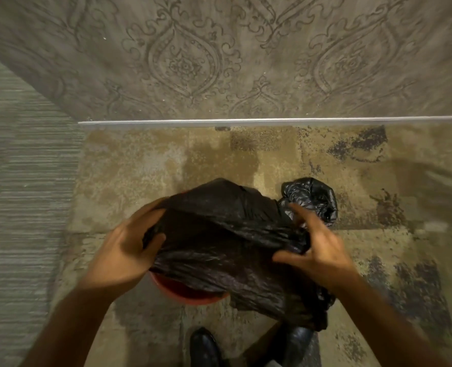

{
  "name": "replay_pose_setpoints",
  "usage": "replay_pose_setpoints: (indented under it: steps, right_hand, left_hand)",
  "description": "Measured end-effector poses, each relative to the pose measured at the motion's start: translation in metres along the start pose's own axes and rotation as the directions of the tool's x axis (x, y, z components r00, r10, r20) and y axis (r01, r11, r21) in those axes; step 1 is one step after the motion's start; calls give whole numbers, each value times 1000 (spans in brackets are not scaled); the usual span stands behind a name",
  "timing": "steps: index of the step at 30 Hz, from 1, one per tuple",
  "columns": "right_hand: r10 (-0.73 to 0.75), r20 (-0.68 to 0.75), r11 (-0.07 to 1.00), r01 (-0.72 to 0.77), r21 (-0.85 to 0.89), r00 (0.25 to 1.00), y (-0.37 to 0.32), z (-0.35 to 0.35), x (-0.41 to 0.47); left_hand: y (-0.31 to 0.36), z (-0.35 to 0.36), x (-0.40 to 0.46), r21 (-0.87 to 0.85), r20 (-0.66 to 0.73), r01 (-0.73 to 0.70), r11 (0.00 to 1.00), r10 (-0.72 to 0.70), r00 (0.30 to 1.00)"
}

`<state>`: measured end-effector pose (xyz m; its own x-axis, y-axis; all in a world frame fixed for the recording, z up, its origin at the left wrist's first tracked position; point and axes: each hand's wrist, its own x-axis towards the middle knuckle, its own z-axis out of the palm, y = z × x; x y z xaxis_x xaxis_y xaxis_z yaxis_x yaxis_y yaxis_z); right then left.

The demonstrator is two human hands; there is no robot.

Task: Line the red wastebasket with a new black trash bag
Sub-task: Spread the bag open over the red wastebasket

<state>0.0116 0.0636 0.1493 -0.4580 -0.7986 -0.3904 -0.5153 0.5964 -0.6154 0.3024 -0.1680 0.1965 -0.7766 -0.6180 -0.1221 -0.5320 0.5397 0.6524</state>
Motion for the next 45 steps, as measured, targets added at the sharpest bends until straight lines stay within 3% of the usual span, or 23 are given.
replay_pose_setpoints:
  steps: [5, 7, 12, 19, 22, 25, 27, 30, 34, 37, 40, 42, 45]
  right_hand:
    - [50, 241, 966, 15, -259, 969, 2, 61, -4]
    - [99, 316, 968, -19, -248, 944, 2, 80, -7]
    - [64, 430, 964, 56, -261, 900, -13, 119, -19]
    - [-34, 448, 979, 120, -166, 893, -44, 143, -21]
    - [4, 506, 988, 76, -137, 862, -46, 149, -16]
    - [5, 532, 999, 19, -40, 847, -46, 148, -17]
    - [-18, 465, 999, -6, 51, 885, -49, 143, -17]
    - [-43, 202, 998, 35, 44, 978, -48, 133, -15]
    - [75, -201, 977, -31, 212, 977, -46, 114, -13]
    - [-218, -366, 976, 202, -81, 905, -41, 103, -8]
    - [-419, -220, 880, 335, -335, 881, -34, 101, 8]
    - [-388, -23, 865, 355, -355, 921, -22, 101, 20]
    - [-305, 97, 854, 317, -412, 947, -3, 105, 41]
  left_hand:
    - [-13, 5, -37, 96, -4, 166, 981, -166, 986]
    - [-18, 6, -53, 171, -4, 263, 949, -267, 964]
    - [-35, 1, -97, 208, 27, 412, 887, -426, 904]
    - [-56, -10, -133, 259, 15, 610, 749, -634, 773]
    - [-63, -17, -143, 277, -3, 702, 656, -731, 683]
    - [-68, -21, -149, 286, 43, 708, 645, -747, 663]
    - [-70, -24, -152, 281, 61, 700, 656, -740, 670]
    - [-76, -21, -147, 202, 70, 696, 689, -719, 692]
    - [-81, -4, -121, -84, -25, 568, 819, -571, 820]
    - [-101, 17, -95, -269, -40, 501, 823, -529, 848]
    - [-130, 33, -67, -370, -51, 420, 829, -470, 881]
    - [-146, 43, -50, -374, -21, 411, 832, -450, 893]
    - [-170, 55, -25, -343, 68, 443, 828, -449, 891]
